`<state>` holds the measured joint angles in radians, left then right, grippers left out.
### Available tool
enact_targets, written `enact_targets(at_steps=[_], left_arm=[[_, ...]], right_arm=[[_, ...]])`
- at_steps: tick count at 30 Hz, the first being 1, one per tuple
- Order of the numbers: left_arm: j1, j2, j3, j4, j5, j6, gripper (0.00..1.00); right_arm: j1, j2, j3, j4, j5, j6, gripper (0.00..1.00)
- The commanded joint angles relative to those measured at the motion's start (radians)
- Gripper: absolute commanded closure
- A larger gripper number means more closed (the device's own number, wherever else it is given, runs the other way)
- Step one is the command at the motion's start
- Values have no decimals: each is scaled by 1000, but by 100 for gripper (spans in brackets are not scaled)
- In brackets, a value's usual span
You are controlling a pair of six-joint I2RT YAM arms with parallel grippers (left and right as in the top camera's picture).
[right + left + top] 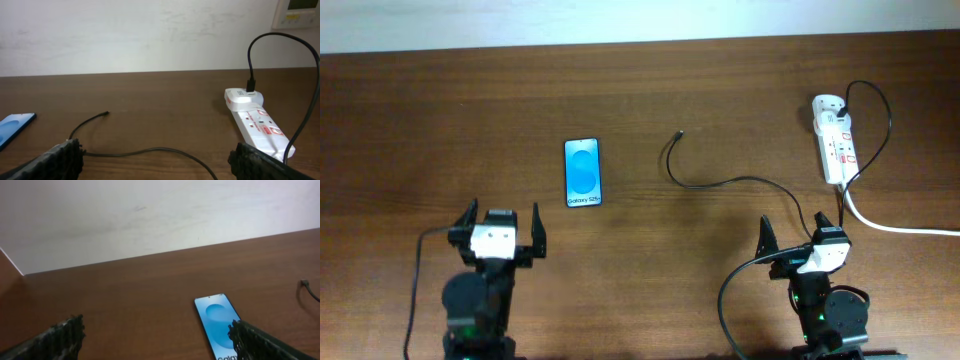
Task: Plug charger to phone and switch on socket
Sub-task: 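Reach the left gripper to the blue phone and grasp it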
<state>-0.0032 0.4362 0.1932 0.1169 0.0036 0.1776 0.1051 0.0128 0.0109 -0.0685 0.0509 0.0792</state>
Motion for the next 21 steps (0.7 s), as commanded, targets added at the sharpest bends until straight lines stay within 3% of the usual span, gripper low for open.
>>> enact_targets(at_steps=[1,4,9,10,16,17,18,21], left_arm=[[5,275,239,-52,19,38,1],[5,547,537,-274,67,38,1],[3,1162,1274,-932,189,37,1],[3,1238,1352,-1001,233,37,1],[0,1310,1360,-999,358,-13,3],[-31,1319,1360,-974,335,-126,13],[-91,1334,1386,-975,176,-218,12],[-166,1479,1669,-1154,128,-238,8]], right_arm=[[6,-6,-5,-6,17,3,1],[6,-6,-5,-6,17,3,2],[6,-6,-5,-6,17,3,2],[6,-6,-5,-6,17,3,2],[6,-6,-5,-6,17,3,2],[6,-6,-5,-6,17,3,2],[6,-6,-5,-6,17,3,2],[6,-6,-5,-6,17,3,2]])
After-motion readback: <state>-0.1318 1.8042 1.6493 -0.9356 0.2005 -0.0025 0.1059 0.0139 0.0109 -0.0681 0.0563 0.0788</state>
